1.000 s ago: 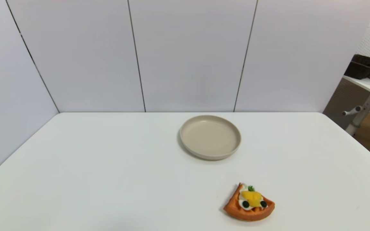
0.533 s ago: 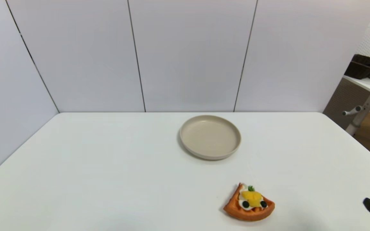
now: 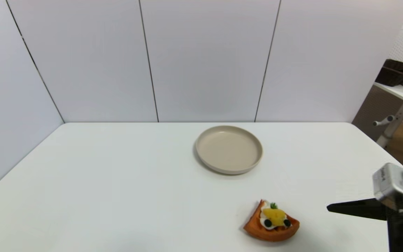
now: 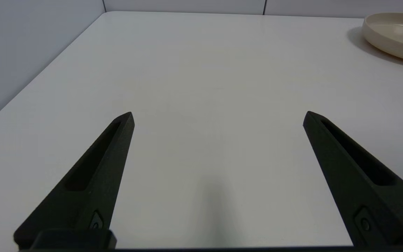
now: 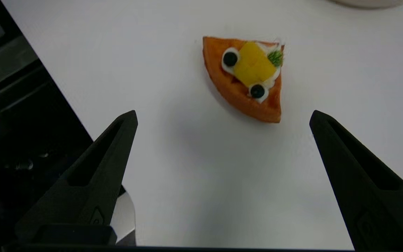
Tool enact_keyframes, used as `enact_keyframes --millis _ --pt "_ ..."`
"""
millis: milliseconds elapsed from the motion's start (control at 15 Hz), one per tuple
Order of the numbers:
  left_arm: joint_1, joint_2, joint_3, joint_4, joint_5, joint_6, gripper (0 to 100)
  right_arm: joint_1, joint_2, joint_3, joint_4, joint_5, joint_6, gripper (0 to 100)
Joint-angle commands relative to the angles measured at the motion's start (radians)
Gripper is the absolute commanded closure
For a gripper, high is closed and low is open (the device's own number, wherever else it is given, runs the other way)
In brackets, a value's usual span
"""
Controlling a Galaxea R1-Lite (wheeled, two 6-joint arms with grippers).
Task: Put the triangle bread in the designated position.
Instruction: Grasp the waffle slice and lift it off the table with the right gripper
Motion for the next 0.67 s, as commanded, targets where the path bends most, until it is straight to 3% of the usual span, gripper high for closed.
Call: enact_keyframes --millis 67,333,467,667 --pt "0.000 0.000 0.000 -0.002 0.000 0.000 0 -0.014 0.219 -0.110 0.036 -0.003 -0.034 0" --pt "0.000 0.000 0.000 -0.002 0.000 0.000 0 -0.019 0.335 -0.108 -0.024 -0.003 -0.039 0" --pt "0.000 0.000 0.000 0.001 0.000 0.000 0 -0.019 0.374 -0.090 -0.060 -0.003 -0.105 0" --pt "0.000 0.000 0.000 0.001 0.000 0.000 0 -0.019 0.429 -0.077 -0.122 -0.001 -0.129 0"
